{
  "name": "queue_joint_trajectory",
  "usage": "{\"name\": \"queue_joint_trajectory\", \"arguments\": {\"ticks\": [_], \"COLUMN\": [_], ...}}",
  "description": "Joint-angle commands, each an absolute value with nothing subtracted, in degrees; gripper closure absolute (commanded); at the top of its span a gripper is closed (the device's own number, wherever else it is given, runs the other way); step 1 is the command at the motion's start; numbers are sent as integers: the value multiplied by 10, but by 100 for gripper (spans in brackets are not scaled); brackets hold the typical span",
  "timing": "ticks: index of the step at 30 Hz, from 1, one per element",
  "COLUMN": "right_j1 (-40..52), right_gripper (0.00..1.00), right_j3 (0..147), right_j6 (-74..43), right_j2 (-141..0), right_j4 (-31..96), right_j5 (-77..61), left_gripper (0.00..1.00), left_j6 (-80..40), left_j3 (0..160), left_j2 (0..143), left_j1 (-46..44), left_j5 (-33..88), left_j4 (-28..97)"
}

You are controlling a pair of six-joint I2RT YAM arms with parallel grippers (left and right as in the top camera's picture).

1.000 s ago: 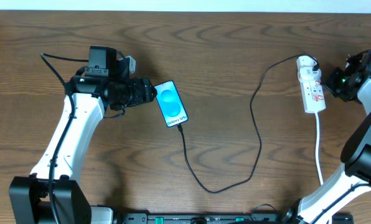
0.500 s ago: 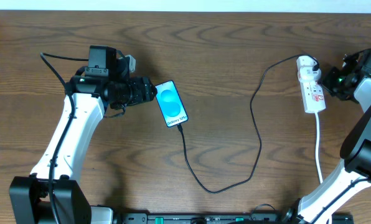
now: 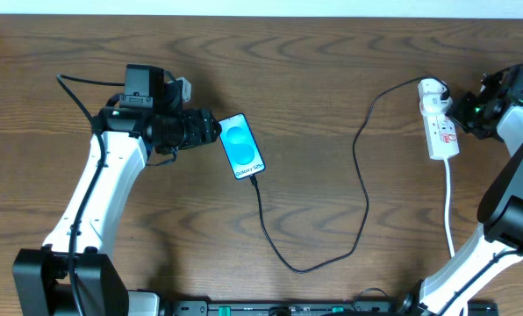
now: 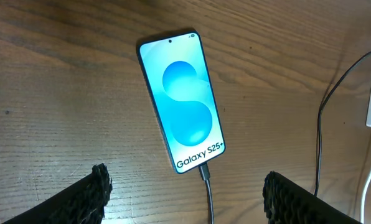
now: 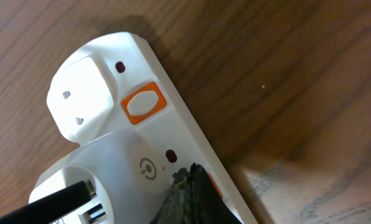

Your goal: Plug charger to phone and switch on socket

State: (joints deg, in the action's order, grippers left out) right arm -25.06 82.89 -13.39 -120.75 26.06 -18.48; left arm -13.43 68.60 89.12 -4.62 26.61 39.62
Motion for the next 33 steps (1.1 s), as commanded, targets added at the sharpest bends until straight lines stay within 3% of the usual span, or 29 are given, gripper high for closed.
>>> {"name": "queue_joint_trajectory", "arguments": {"ticks": [1, 23, 33], "right_j1": [-216, -160, -160], "right_gripper": [99, 99, 99], "right_j3": [820, 817, 817], "right_j6": [-132, -109, -5], "right_j2": [-1223, -1223, -1223], "right_j4": [296, 323, 354], "right_j5": [-217, -239, -337], "left_gripper": [20, 20, 20], "left_j6": [-124, -124, -124], "left_j3": [685, 685, 685], "left_j2": [881, 881, 881], "left_j1": [-48, -48, -48], "left_j5": [259, 259, 259], "left_j4": [396, 400, 401]}}
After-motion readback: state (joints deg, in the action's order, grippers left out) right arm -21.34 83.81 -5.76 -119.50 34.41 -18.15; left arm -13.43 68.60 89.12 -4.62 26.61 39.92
